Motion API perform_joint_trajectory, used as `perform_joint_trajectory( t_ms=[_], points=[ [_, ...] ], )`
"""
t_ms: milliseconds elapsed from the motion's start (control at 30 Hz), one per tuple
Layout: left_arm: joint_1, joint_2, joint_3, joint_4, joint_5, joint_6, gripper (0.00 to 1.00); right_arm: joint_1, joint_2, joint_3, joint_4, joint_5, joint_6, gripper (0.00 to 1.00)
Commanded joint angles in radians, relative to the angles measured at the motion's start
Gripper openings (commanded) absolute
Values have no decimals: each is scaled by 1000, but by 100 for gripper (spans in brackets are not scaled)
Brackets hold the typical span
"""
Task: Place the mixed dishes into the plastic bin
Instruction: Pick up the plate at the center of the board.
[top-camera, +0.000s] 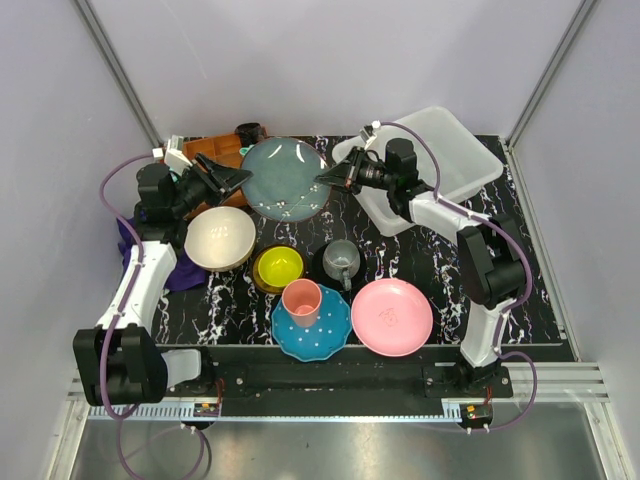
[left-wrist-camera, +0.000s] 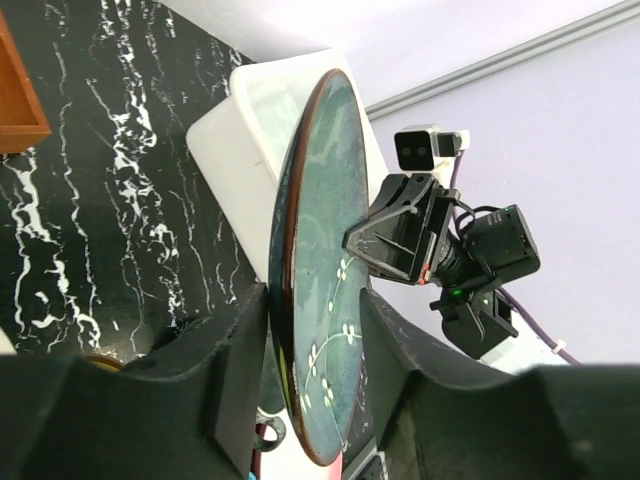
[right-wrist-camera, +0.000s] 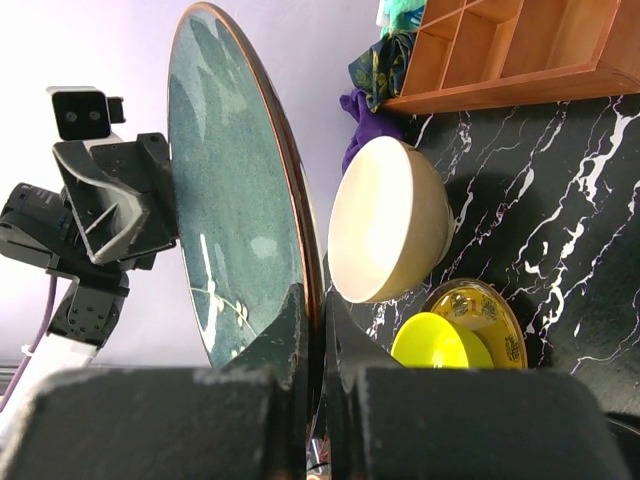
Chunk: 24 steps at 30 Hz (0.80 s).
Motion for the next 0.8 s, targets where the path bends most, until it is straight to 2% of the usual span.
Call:
perform_joint_trajectory(
  t_ms=[0,100,367,500,700,767],
  points=[
    [3,-44,-4,140,37,-24,48,0,-128,0,84,-22,23,0],
    [2,-42,-14,140,37,-21,54,-1,-144,-7,84,-17,28,0],
    [3,-36,-31,145,39,-15,61,-5,-178,-26,89,3,48,0],
    [2,-31,-39,140,36,-11,70,-15,-187,-38,93,14,63,0],
    [2,-27,-33,109,34,11,99,-80,-208,-70,43,34,59,0],
    [3,-27,-33,102,34,20,99,-129,-219,-76,21,35,43,0]
  ],
)
